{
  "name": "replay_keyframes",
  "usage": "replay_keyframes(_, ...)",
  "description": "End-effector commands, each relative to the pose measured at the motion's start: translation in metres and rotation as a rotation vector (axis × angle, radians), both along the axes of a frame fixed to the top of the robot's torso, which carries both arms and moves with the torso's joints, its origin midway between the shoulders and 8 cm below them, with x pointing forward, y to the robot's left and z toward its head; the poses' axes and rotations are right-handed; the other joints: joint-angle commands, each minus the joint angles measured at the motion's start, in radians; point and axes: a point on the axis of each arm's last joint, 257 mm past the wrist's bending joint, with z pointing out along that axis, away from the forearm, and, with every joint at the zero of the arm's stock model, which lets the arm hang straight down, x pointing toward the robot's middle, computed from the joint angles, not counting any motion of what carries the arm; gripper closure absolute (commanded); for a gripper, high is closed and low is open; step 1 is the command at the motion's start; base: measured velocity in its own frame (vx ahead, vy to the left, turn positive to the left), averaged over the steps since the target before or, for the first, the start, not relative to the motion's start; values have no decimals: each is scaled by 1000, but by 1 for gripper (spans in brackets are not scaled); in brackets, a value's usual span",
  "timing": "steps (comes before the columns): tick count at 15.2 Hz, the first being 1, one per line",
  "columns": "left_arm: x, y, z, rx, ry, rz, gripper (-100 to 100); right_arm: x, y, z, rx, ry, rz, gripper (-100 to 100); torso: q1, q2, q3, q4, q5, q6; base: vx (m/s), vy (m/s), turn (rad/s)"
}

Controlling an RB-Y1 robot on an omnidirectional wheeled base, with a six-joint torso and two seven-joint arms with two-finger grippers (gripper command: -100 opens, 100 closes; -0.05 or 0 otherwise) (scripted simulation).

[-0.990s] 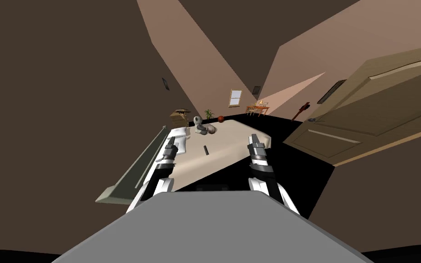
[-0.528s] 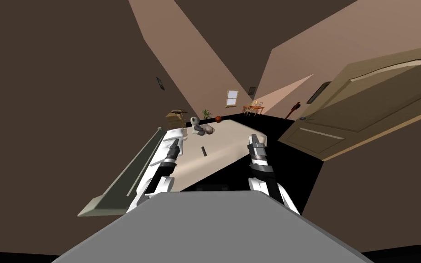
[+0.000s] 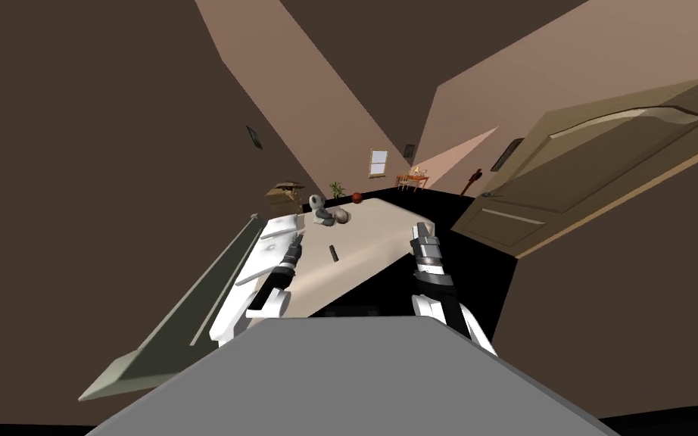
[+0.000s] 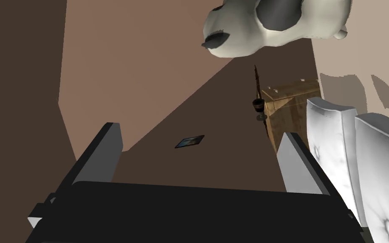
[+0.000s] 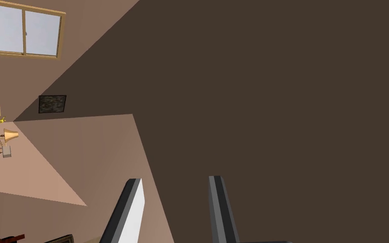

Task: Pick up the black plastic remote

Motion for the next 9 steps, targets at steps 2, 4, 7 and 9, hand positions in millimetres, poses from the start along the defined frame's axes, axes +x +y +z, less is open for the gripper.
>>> replay_keyframes(2,4,2,-16,14,58,2,-100,0,0,0,0,0,0,0,0,0,0,0,0,0,36,-8,-76)
replay_keyframes(4,7,4,-34,30,117,1,-100,0,0,0,0,0,0,0,0,0,0,0,0,0,36,-14,-100)
replay_keyframes(7,13,7,-67,66,219,-4,-100,0,0,0,0,0,0,0,0,-1,0,0,0,0,53,-17,-157)
replay_keyframes(9,14,10,-87,84,283,-5,-100,0,0,0,0,0,0,0,-1,-1,-1,0,0,0,53,-19,-142)
